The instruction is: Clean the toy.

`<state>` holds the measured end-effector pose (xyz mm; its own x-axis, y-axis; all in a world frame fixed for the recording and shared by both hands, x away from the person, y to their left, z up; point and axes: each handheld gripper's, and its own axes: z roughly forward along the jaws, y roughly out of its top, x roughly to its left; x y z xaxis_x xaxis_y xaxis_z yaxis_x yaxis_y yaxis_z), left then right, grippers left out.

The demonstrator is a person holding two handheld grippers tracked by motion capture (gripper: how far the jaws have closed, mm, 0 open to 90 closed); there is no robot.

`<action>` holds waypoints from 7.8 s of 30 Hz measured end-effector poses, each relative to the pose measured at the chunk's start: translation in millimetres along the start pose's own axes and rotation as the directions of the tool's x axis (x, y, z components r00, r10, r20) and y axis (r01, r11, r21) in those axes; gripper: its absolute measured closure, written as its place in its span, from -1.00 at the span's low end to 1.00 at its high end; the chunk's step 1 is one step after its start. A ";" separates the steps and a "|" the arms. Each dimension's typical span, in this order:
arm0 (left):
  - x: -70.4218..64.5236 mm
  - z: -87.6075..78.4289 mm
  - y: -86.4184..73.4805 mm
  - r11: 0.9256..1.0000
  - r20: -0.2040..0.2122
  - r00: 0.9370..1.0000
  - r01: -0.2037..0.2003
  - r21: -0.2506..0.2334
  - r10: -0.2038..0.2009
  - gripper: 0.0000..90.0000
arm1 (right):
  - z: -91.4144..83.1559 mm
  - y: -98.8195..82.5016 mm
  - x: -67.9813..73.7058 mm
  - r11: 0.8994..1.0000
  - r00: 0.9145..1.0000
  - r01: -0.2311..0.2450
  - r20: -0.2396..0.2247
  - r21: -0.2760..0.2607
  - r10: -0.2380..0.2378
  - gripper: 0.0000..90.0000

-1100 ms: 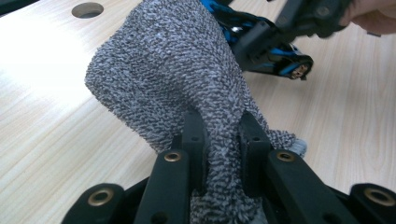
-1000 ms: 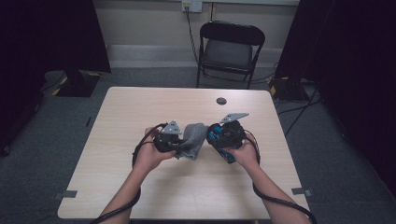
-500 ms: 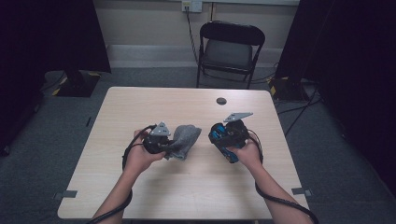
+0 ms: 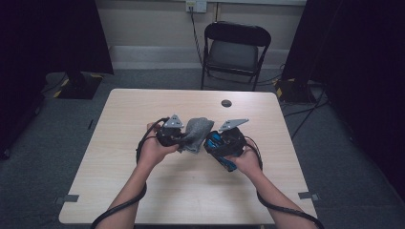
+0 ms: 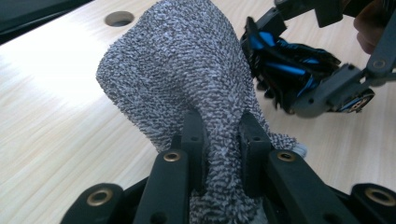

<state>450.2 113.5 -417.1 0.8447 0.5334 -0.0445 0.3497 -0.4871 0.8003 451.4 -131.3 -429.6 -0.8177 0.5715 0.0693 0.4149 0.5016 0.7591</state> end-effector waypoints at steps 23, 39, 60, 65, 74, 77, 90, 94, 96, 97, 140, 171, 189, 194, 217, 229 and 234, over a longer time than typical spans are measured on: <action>-12.0 3.8 -0.3 0.998 0.054 0.997 -0.058 0.020 0.057 0.69 | -3.7 -8.0 -19.4 0.999 0.998 -0.028 0.048 0.032 0.026 -0.44; -17.8 -4.4 -17.2 0.998 0.072 0.996 -0.051 0.023 0.049 0.69 | -4.0 -6.5 -32.2 0.997 0.994 -0.077 0.083 0.030 0.074 -0.44; -8.6 -0.6 -17.1 1.000 -0.032 0.999 -0.001 0.017 0.002 0.68 | -7.9 7.7 -19.3 0.999 0.997 -0.046 0.061 0.002 0.046 -0.44; -13.9 6.8 -13.3 1.000 -0.014 1.000 -0.003 0.012 0.003 0.68 | -6.6 10.0 -15.8 0.999 0.998 -0.038 0.059 -0.001 0.038 -0.44; -19.2 14.3 -14.0 1.000 0.017 1.000 0.017 0.013 -0.017 0.68 | -7.0 8.8 -15.5 0.999 0.997 -0.040 0.072 -0.011 0.041 -0.43; -23.7 19.0 -13.5 1.000 0.028 0.999 0.015 0.021 -0.015 0.68 | -6.0 9.7 -13.9 0.999 0.995 -0.036 0.087 -0.011 0.037 -0.44; -34.2 31.8 -12.1 0.999 0.048 0.999 0.000 0.039 -0.002 0.68 | -5.0 18.1 -11.3 0.998 0.994 -0.050 0.095 -0.041 0.054 -0.43; -40.1 37.7 -10.9 0.999 0.064 0.998 -0.009 0.047 0.006 0.68 | -4.0 20.7 -9.6 0.998 0.993 -0.049 0.105 -0.048 0.054 -0.43; -44.9 42.5 -10.9 0.998 0.073 0.997 -0.023 0.054 0.019 0.68 | -2.7 23.3 -8.2 0.998 0.993 -0.048 0.105 -0.045 0.052 -0.44; -46.3 43.6 -11.2 0.998 0.075 0.997 -0.027 0.054 0.023 0.68 | -2.4 24.1 -7.9 0.998 0.993 -0.052 0.106 -0.044 0.056 -0.43; -77.6 57.8 -19.4 0.989 0.204 0.975 -0.110 0.096 0.088 0.67 | -13.6 45.0 -21.8 0.992 0.985 -0.091 0.137 -0.082 0.102 -0.44; -12.2 -1.1 -9.6 1.000 -0.031 1.000 -0.002 0.021 0.003 0.67 | -12.0 22.0 -14.7 0.996 0.992 -0.073 0.098 -0.050 0.078 -0.43; -18.6 9.0 -0.7 1.000 -0.018 1.000 -0.014 0.021 0.014 0.67 | -4.8 5.6 -9.0 0.997 0.993 -0.066 0.096 -0.037 0.069 -0.43; -20.9 12.0 -0.4 1.000 -0.010 1.000 -0.018 0.025 0.018 0.67 | -5.3 5.7 -8.6 0.997 0.993 -0.066 0.093 -0.040 0.069 -0.44; -29.6 22.5 -4.6 0.998 0.019 0.999 -0.031 0.049 0.030 0.67 | -4.1 16.7 -3.4 0.997 0.993 -0.054 0.103 -0.054 0.059 -0.44; -34.3 26.7 -4.8 0.998 0.031 0.999 -0.028 0.054 0.026 0.67 | -3.7 19.6 -3.3 0.997 0.992 -0.057 0.109 -0.059 0.063 -0.44; -37.5 29.6 -4.6 0.998 0.045 0.999 -0.023 0.059 0.020 0.67 | -3.8 20.2 -3.9 0.996 0.991 -0.058 0.118 -0.061 0.065 -0.44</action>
<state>428.9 75.2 -436.9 0.8688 0.4922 -0.0551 0.3537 -0.5387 0.7647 461.5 -125.9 -412.1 -0.7360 0.6757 0.0416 0.4365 0.4267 0.7921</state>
